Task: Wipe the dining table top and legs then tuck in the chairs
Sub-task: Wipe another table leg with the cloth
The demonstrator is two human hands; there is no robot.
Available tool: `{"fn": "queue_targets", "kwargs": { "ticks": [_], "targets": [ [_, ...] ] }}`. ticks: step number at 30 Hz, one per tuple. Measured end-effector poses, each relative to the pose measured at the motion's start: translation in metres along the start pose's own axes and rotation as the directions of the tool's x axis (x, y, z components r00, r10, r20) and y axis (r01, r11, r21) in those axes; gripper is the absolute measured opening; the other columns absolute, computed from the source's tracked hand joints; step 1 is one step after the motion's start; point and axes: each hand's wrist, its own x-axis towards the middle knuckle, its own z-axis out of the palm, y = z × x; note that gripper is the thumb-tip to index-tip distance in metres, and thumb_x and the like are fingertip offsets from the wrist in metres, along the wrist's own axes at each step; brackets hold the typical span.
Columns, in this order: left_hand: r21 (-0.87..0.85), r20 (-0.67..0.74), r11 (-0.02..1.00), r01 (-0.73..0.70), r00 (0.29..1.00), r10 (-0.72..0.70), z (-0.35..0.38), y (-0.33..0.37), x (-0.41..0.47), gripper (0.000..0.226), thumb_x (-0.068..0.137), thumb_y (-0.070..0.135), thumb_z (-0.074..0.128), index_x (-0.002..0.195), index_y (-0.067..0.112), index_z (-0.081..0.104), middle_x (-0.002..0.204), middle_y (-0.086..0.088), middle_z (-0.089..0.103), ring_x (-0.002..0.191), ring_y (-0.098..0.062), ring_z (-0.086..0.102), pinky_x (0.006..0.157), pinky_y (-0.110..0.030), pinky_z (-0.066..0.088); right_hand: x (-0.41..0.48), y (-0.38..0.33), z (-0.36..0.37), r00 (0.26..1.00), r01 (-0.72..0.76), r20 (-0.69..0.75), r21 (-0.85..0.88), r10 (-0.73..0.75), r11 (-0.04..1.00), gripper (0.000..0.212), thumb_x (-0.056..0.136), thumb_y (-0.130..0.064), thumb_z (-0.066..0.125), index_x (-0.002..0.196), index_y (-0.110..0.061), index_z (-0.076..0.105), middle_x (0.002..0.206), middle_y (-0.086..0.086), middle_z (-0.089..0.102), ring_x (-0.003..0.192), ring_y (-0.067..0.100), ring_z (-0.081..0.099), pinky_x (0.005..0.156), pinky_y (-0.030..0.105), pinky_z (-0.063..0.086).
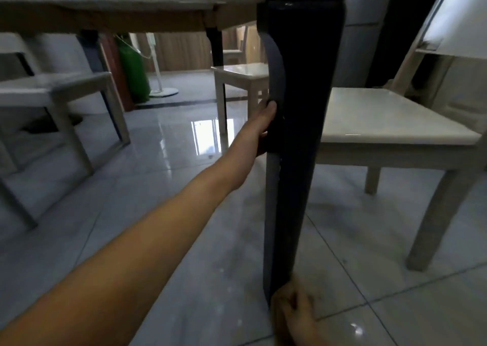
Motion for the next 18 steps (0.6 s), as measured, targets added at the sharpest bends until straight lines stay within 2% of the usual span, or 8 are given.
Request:
{"fn": "queue_targets", "kwargs": {
  "ticks": [2,3,5,7,10,14,16,18],
  "targets": [
    [0.065,-0.014,0.998,0.015,1.0,-0.014,0.004,0.006,0.0,0.047,0.102,0.037,0.029,0.142,0.015,0.039,0.131,-0.002,0.055,0.129,-0.027,0.049,0.11,-0.036,0.036,0.001,0.005,-0.001,0.996,0.076,0.044,-0.086,-0.072,0.993,0.059,0.088,0.011,0.054,0.142,-0.009,0.04,0.128,0.015,0.059,0.107,0.018,0.054,0.089,0.019,0.036],
    [0.092,0.02,0.996,-0.003,1.0,0.001,0.0,0.005,-0.003,0.046,0.103,0.032,0.027,0.144,0.012,0.036,0.14,-0.008,0.049,0.132,-0.028,0.044,0.112,-0.037,0.034,0.003,0.005,-0.002,0.994,0.102,-0.023,-0.184,-0.108,0.978,0.056,0.091,0.01,0.05,0.143,-0.004,0.035,0.137,0.018,0.052,0.112,0.019,0.051,0.087,0.015,0.036],
    [0.11,-0.016,0.994,0.007,1.0,-0.005,0.0,0.005,0.0,0.043,0.104,0.03,0.027,0.141,0.011,0.039,0.147,-0.014,0.042,0.134,-0.03,0.04,0.113,-0.04,0.031,0.0,-0.019,-0.004,0.978,0.159,-0.128,-0.065,-0.166,0.985,0.05,0.092,0.011,0.047,0.14,0.0,0.039,0.129,0.016,0.054,0.115,0.024,0.053,0.078,0.001,0.04],
    [0.073,-0.099,0.995,0.064,0.993,-0.057,0.008,0.003,0.006,0.043,0.1,0.045,0.033,0.131,0.022,0.05,0.14,-0.009,0.052,0.128,-0.028,0.049,0.113,-0.043,0.032,-0.005,-0.053,-0.001,0.974,0.226,-0.046,0.213,-0.221,0.951,0.047,0.091,0.006,0.054,0.134,-0.01,0.05,0.107,0.012,0.066,0.097,0.028,0.063,0.07,0.005,0.049],
    [0.016,-0.142,0.998,0.053,0.989,-0.05,0.008,-0.008,0.001,0.042,0.096,0.054,0.037,0.122,0.029,0.058,0.129,-0.006,0.061,0.121,-0.026,0.056,0.113,-0.048,0.031,-0.007,-0.116,-0.018,0.92,0.39,-0.11,0.372,-0.377,0.842,0.054,0.091,-0.001,0.058,0.14,-0.022,0.048,0.128,0.003,0.062,0.116,0.019,0.06,0.095,0.028,0.052],
    [0.034,-0.168,0.999,0.026,0.986,-0.02,0.014,-0.004,0.001,0.047,0.096,0.053,0.037,0.129,0.026,0.056,0.129,-0.004,0.062,0.119,-0.024,0.057,0.112,-0.046,0.035,-0.01,-0.206,-0.038,0.76,0.634,-0.196,0.435,-0.62,0.639,0.056,0.09,-0.001,0.06,0.14,-0.021,0.048,0.136,-0.002,0.058,0.124,0.009,0.054,0.103,0.03,0.047],
    [0.04,-0.168,0.999,0.024,0.986,-0.017,0.015,-0.004,-0.002,0.051,0.093,0.058,0.038,0.128,0.027,0.057,0.127,-0.002,0.063,0.119,-0.024,0.057,0.111,-0.047,0.035,-0.014,-0.22,-0.04,0.72,0.683,-0.22,0.392,-0.658,0.616,0.059,0.089,-0.002,0.062,0.142,-0.023,0.046,0.139,-0.002,0.055,0.129,0.009,0.051,0.106,0.034,0.045],
    [0.033,-0.164,0.999,0.021,0.986,-0.015,0.018,-0.002,-0.004,0.045,0.096,0.055,0.035,0.122,0.028,0.061,0.122,-0.001,0.065,0.117,-0.023,0.059,0.11,-0.045,0.037,-0.018,-0.211,-0.039,0.73,0.68,-0.223,0.332,-0.646,0.653,0.065,0.088,0.003,0.061,0.144,-0.024,0.043,0.14,-0.003,0.054,0.128,0.005,0.05,0.104,0.026,0.045]
  ]
}}
